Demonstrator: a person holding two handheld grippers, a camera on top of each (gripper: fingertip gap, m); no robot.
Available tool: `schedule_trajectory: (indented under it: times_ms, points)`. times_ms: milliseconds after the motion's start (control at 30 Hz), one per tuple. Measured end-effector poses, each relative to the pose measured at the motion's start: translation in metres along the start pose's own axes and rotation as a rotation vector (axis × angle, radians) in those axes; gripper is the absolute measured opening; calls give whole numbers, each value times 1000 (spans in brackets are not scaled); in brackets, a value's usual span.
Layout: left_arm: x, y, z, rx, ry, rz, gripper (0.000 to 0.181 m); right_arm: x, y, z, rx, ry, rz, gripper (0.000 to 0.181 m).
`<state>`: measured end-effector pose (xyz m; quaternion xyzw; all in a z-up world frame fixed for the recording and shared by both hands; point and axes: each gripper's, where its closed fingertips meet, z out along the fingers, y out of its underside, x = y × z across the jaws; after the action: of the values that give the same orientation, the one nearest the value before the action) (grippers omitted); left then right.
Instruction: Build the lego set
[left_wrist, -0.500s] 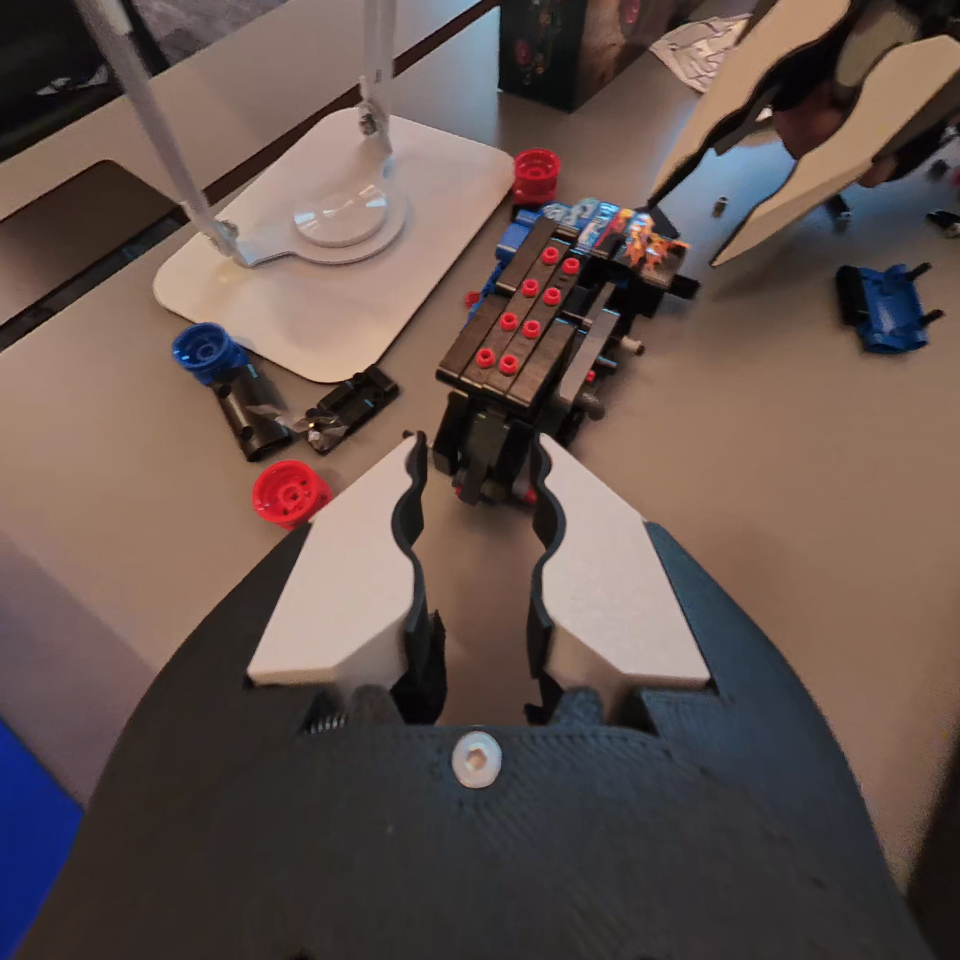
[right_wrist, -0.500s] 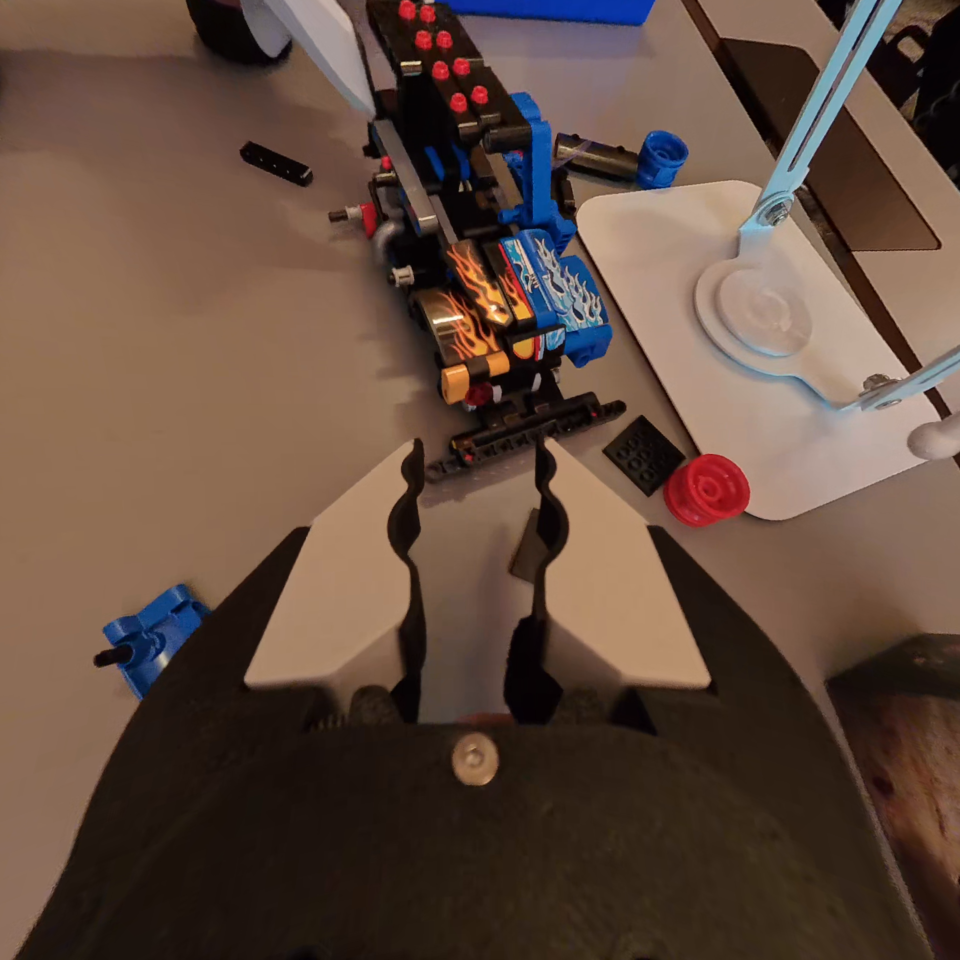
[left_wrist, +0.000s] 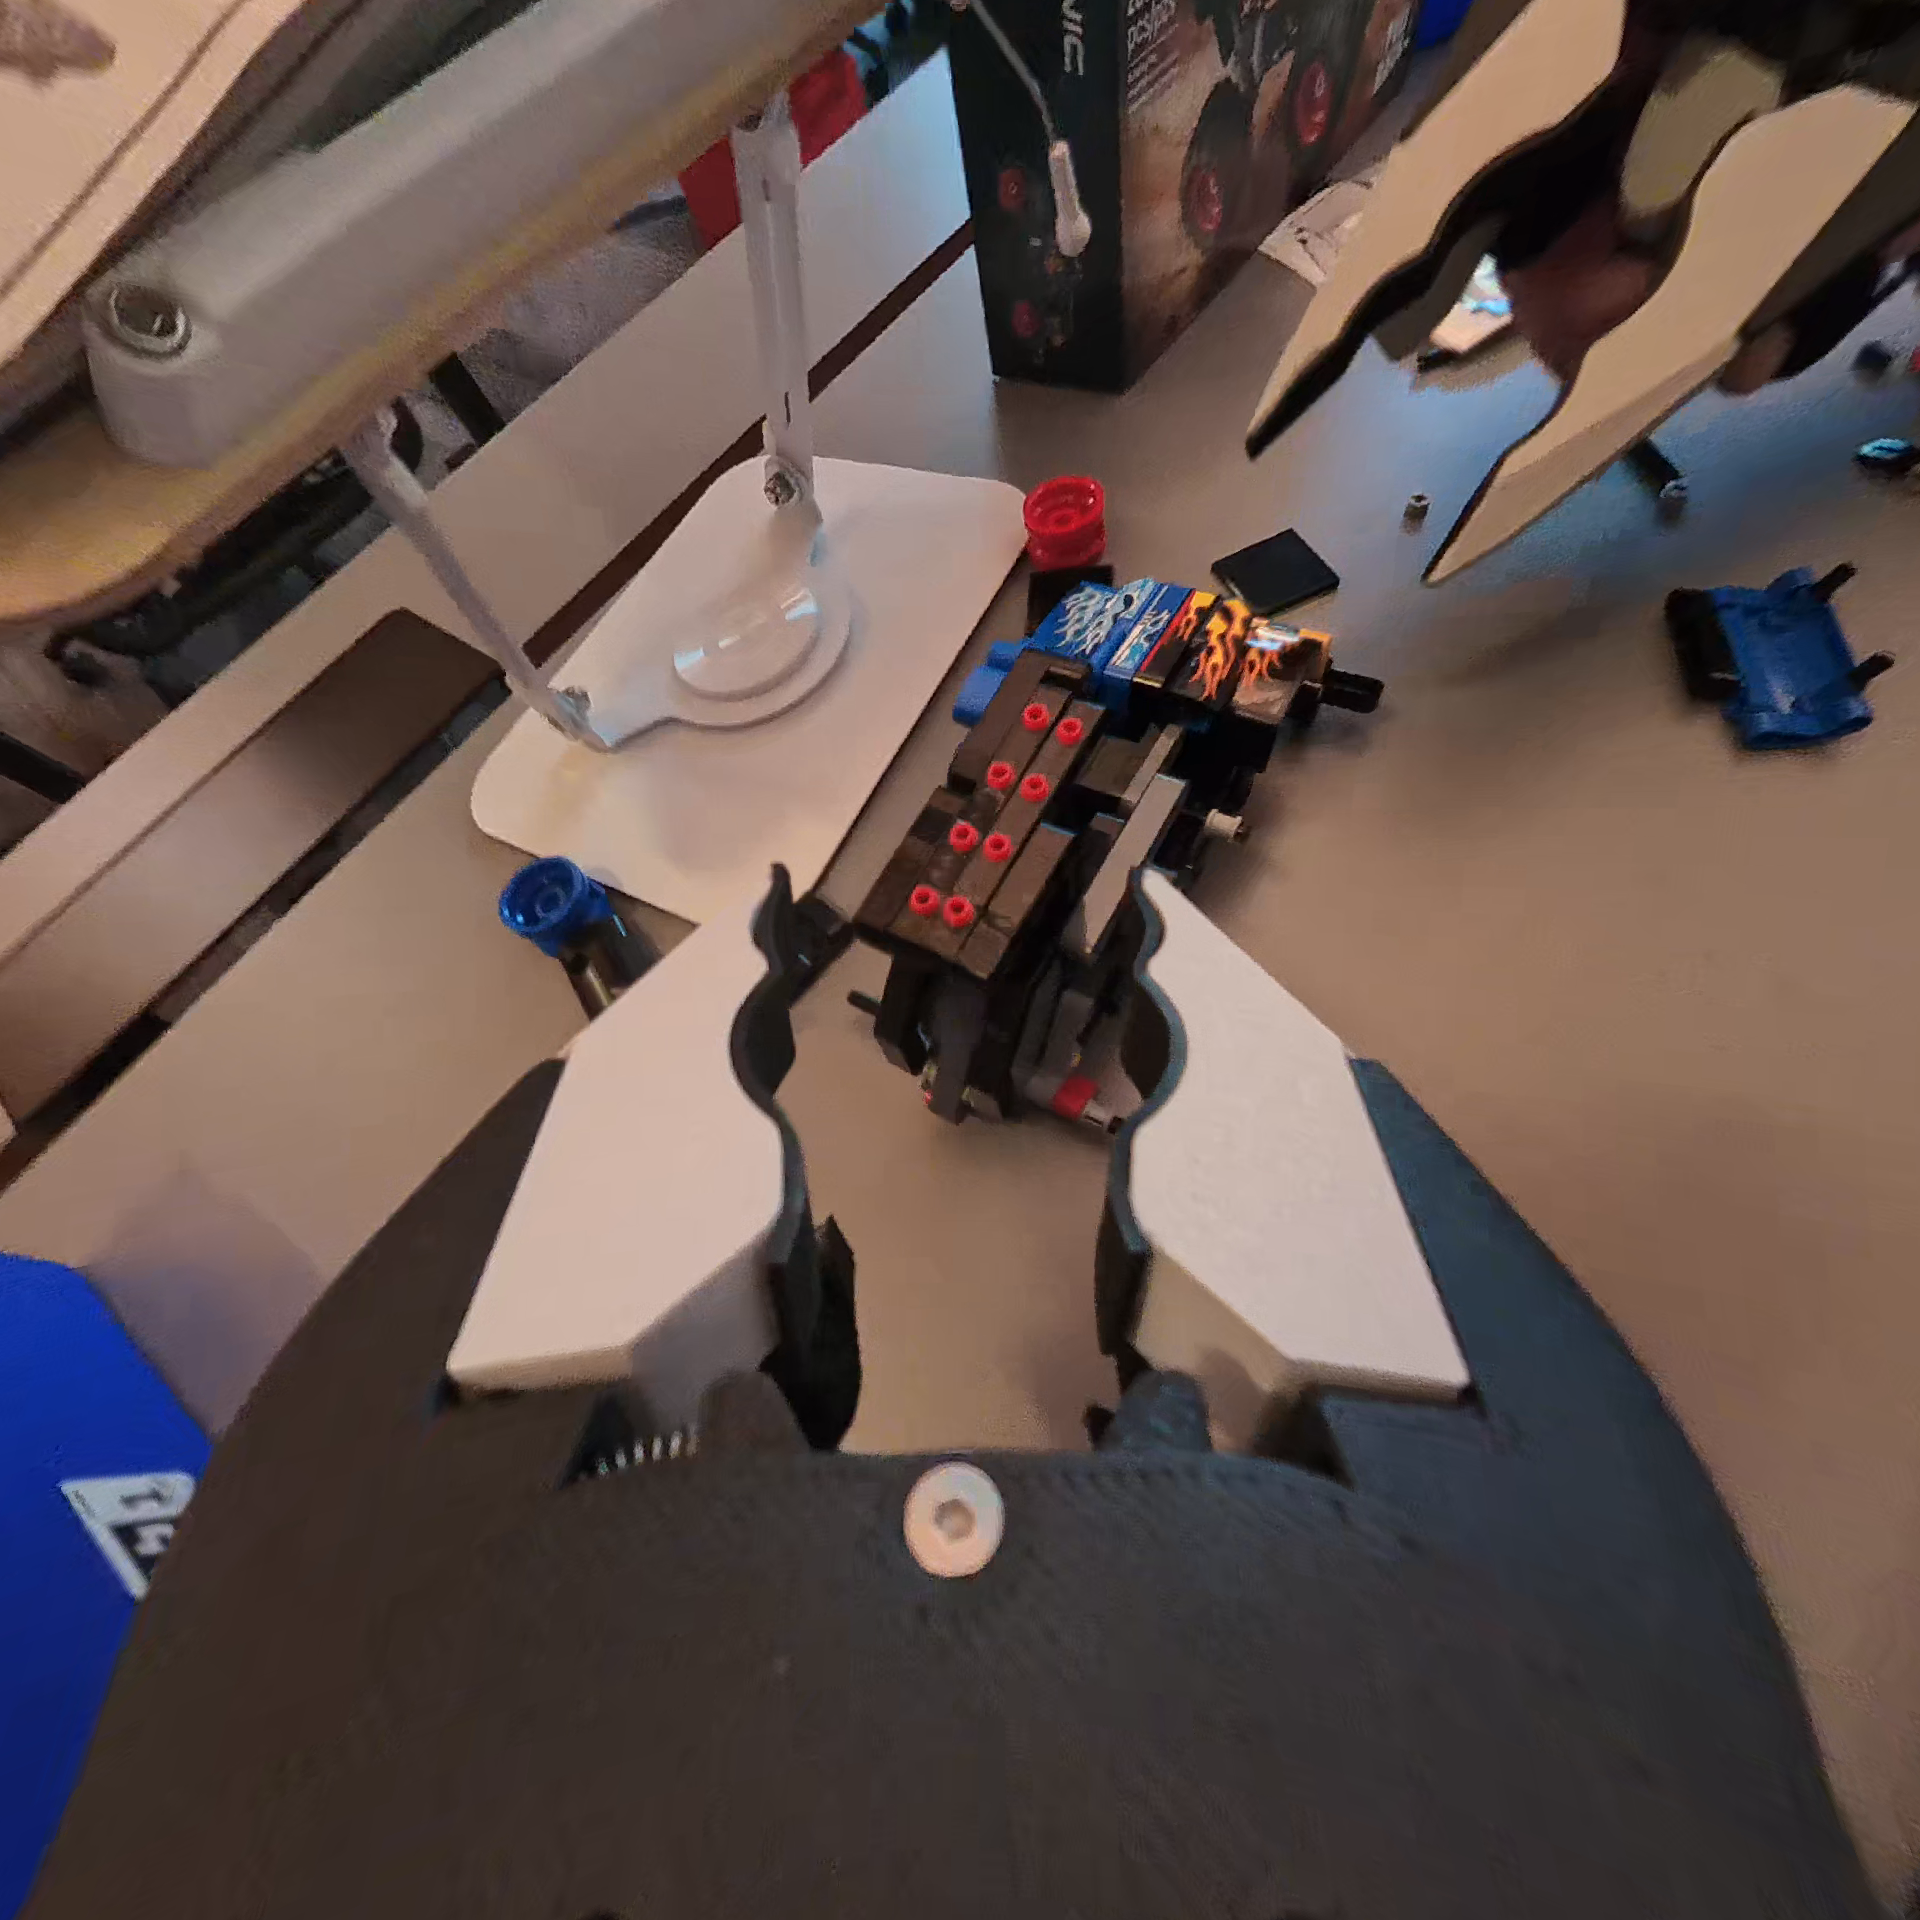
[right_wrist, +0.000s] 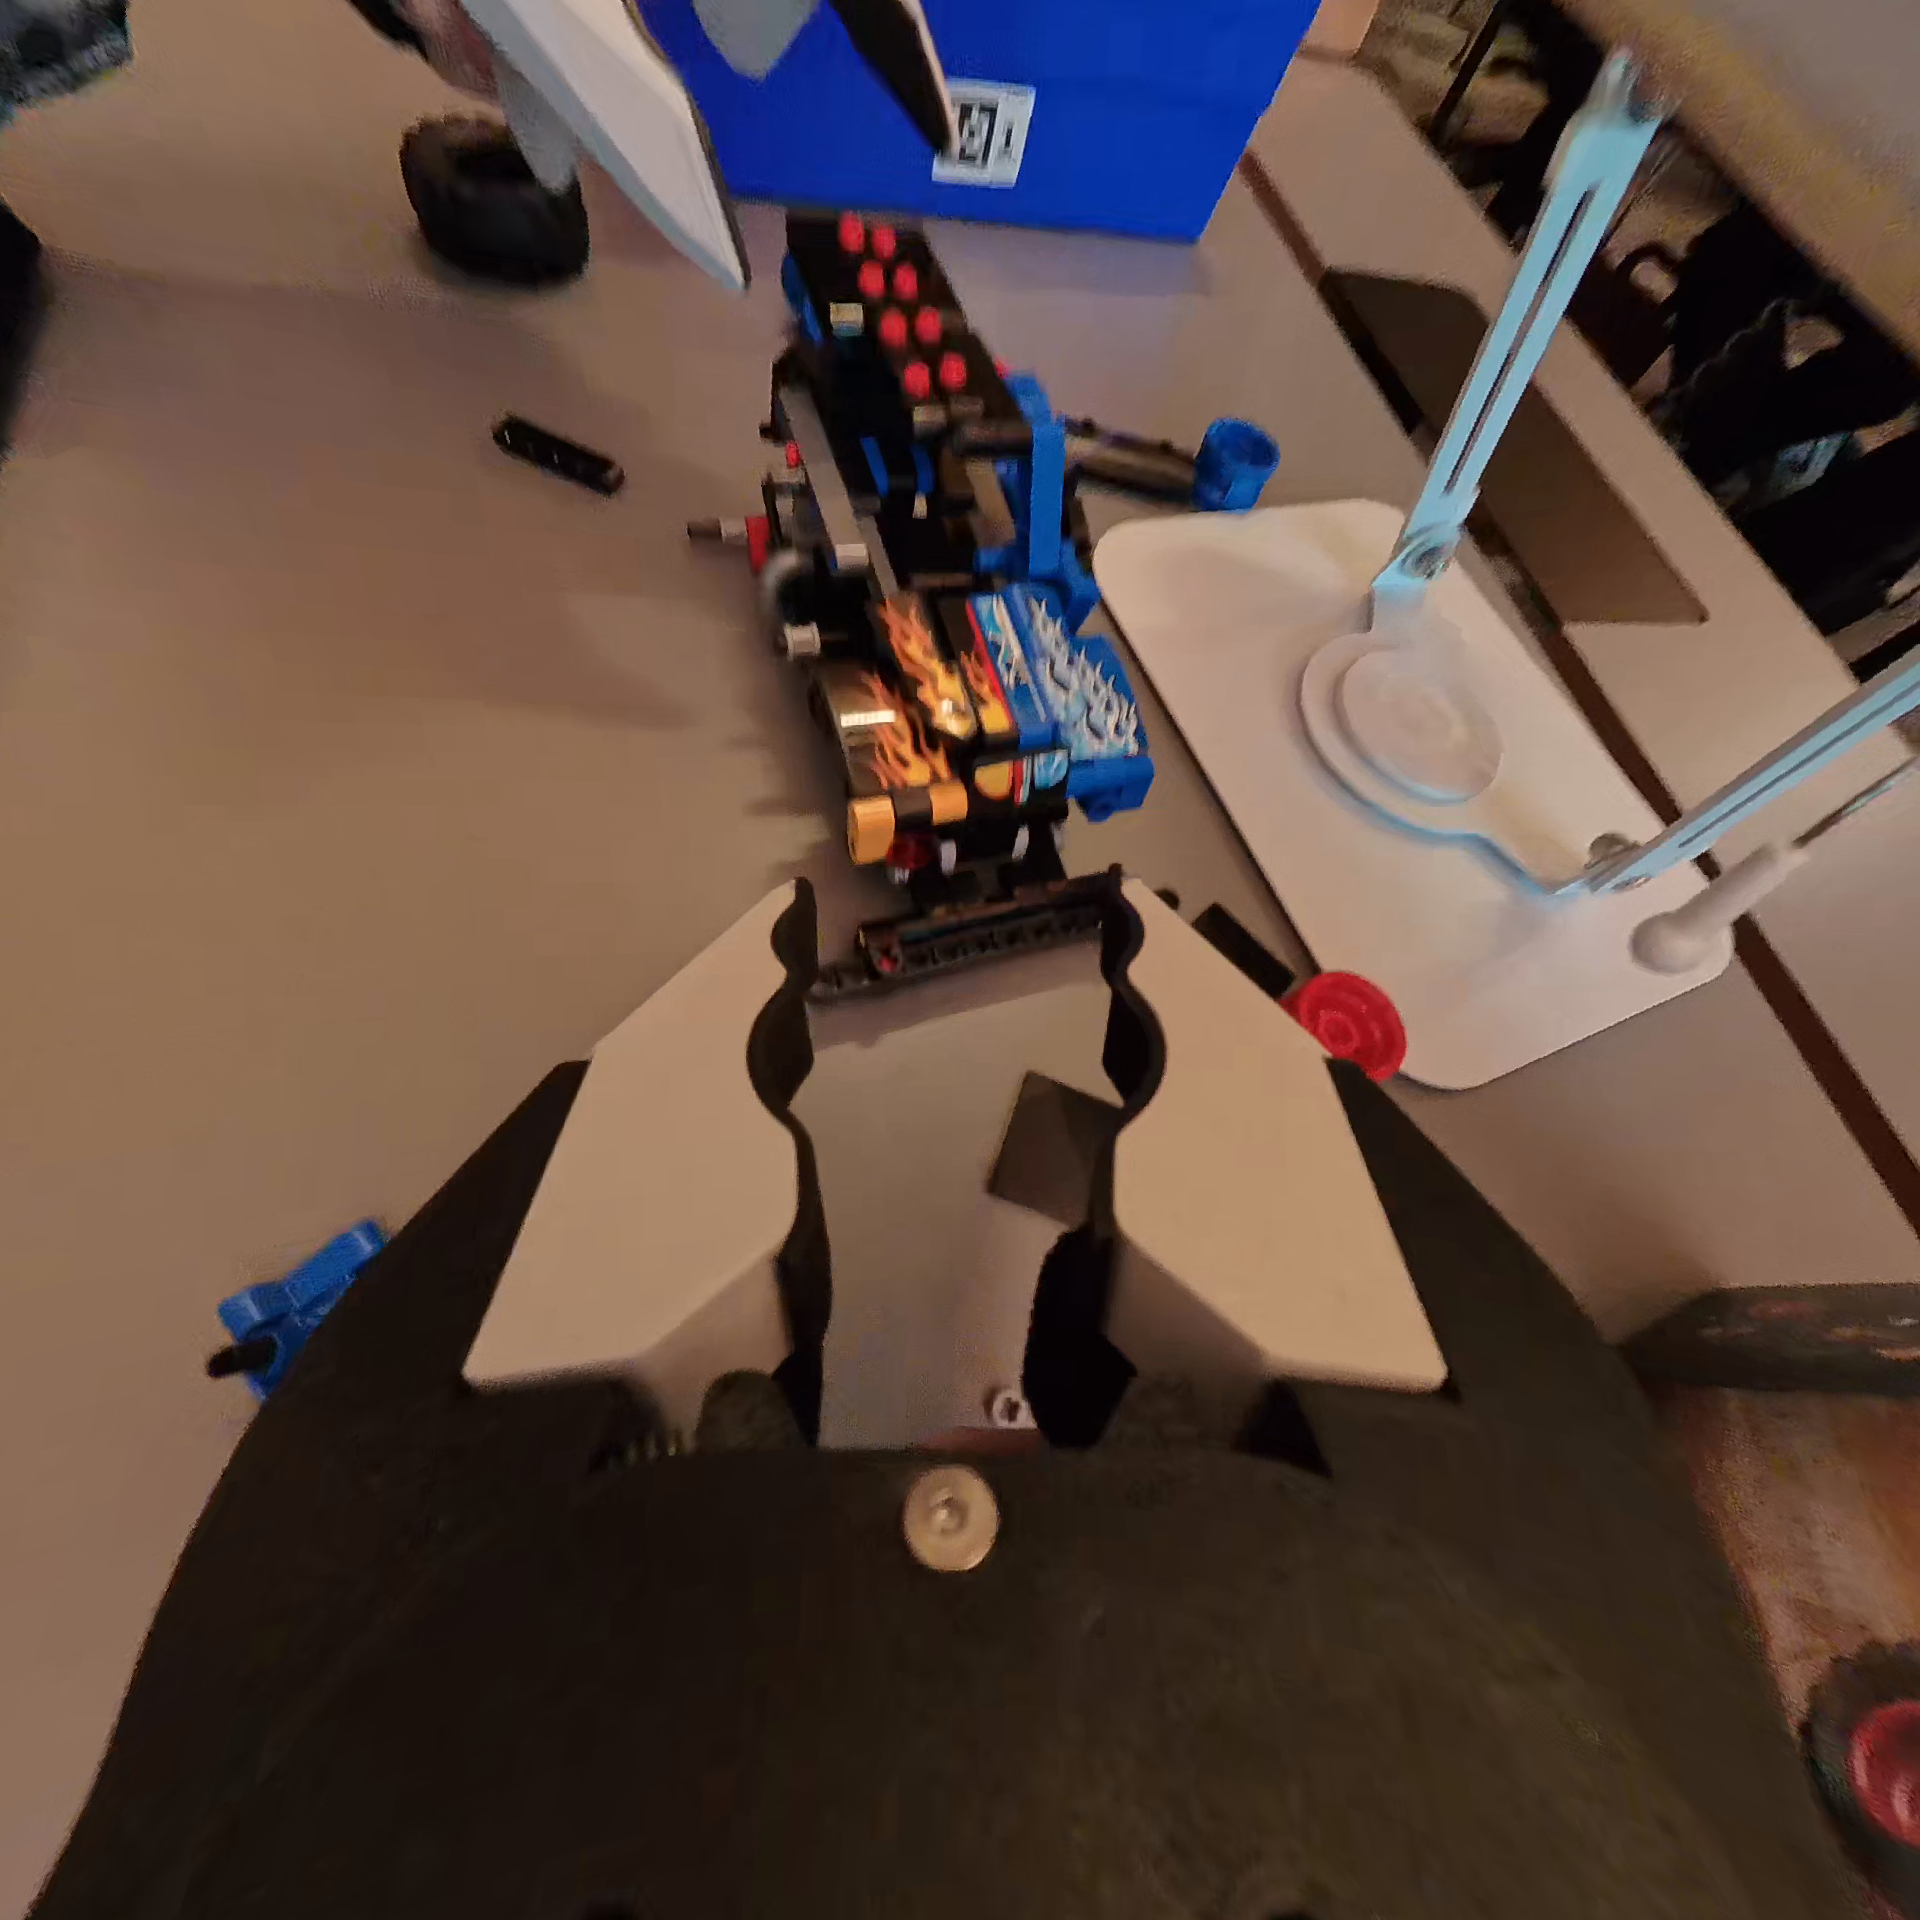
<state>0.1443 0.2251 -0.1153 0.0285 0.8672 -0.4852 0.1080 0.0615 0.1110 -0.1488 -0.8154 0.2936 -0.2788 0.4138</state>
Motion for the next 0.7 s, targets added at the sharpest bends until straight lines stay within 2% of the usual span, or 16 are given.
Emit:
schedule_trajectory:
  times_ms: [133,300,500,633,700]
  points:
    - [2,-3,11,-75,72,77,59,1,-30,-3,69,2,14,54]
    - [10,7,30,-170,201,121,49,-1,-49,21,47,-57,21,54]
    - [16,5,39,-106,226,112,39,2,-58,63,-8,-98,18,50]
    - [16,4,39,-50,237,88,38,1,-60,76,14,-118,20,37]
    - [18,4,39,-36,241,82,38,7,-60,77,24,-97,9,22]
